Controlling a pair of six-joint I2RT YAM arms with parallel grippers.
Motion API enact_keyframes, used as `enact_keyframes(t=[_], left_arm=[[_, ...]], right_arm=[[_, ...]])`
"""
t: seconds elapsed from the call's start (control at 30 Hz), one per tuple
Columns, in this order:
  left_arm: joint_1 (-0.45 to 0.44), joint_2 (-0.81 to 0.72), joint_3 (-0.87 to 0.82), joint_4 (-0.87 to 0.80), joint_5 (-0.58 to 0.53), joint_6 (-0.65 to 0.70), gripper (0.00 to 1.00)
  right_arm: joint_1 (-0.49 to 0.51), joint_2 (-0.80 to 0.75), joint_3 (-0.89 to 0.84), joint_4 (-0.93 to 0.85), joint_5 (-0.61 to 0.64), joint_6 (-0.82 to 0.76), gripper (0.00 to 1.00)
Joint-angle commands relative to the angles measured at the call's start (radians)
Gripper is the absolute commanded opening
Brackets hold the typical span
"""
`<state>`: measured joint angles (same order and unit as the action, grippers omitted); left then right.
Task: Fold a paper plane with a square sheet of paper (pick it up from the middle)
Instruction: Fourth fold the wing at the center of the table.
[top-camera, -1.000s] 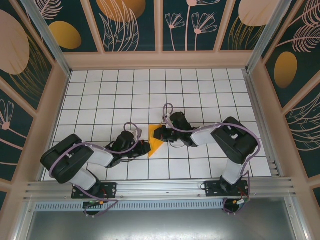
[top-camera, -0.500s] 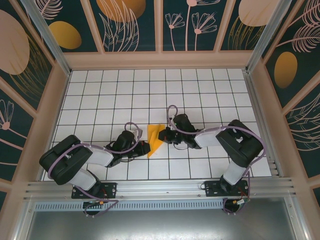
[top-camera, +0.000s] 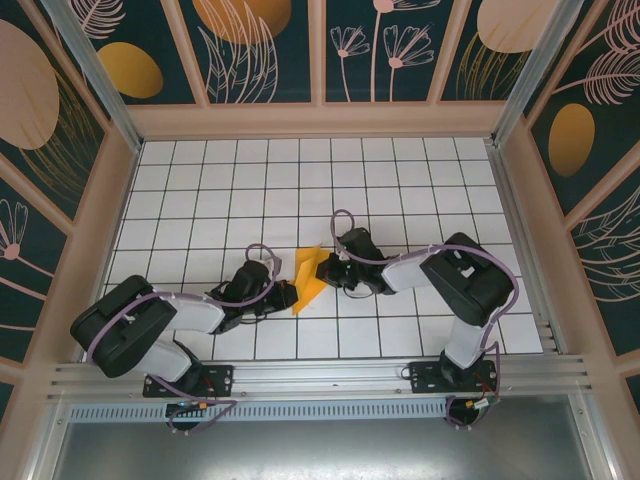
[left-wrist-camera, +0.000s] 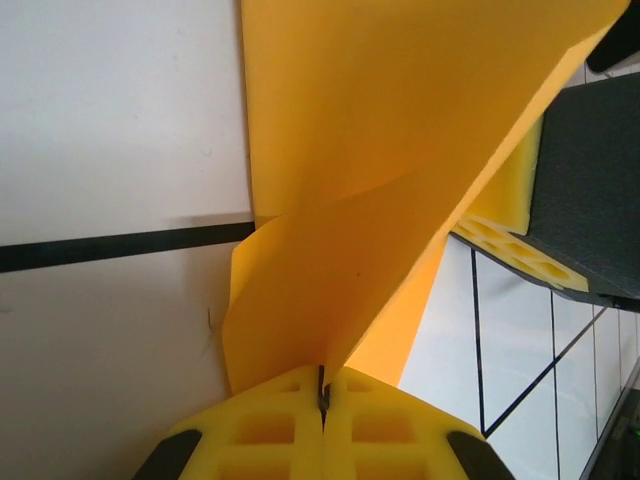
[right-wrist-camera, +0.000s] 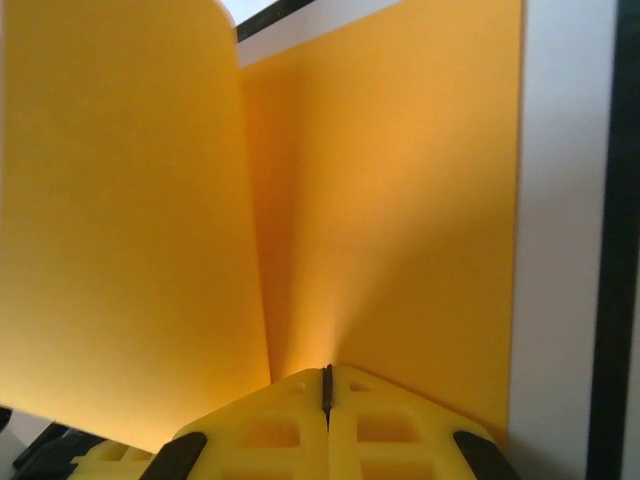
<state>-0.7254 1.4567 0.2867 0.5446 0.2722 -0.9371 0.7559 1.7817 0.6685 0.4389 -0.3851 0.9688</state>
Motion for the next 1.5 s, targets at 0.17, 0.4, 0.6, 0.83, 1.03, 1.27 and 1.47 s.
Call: enact_keyframes(t=[0.17,0.4,0.6,0.83,1.03,1.27,1.47], left_arm=[[0.003,0.0,0.02,-0.103,-0.008,0.029,0.0],[0.002,-0.011,0.018,-0.075,0.029,0.053,0.0],[0.003,0.006,0.026,-0.081,0.094,0.105,0.0],[0.002,0.049,0.035,-0.054,0.119,0.068,0.0],[0.002,0.064,0.036,-0.044,0.125,0.057,0.0],[0.003,0.065,0.03,-0.043,0.122,0.051,0.0],[0.002,0.071,0.04,-0.066,0.118,0.064,0.01]], right_arm=[[0.035,-0.034,-0.049,-0.1,0.129,0.083,0.0],[0.037,-0.088,-0.055,-0.072,0.113,0.074,0.0],[0.024,-0.163,-0.029,-0.099,0.116,-0.011,0.06],[0.016,-0.198,-0.032,0.028,-0.053,-0.072,0.04],[0.022,-0.117,-0.027,0.146,-0.124,-0.021,0.03],[0.022,-0.025,0.011,0.152,-0.11,-0.011,0.02],[0.013,0.015,0.039,0.1,-0.081,-0.014,0.02]])
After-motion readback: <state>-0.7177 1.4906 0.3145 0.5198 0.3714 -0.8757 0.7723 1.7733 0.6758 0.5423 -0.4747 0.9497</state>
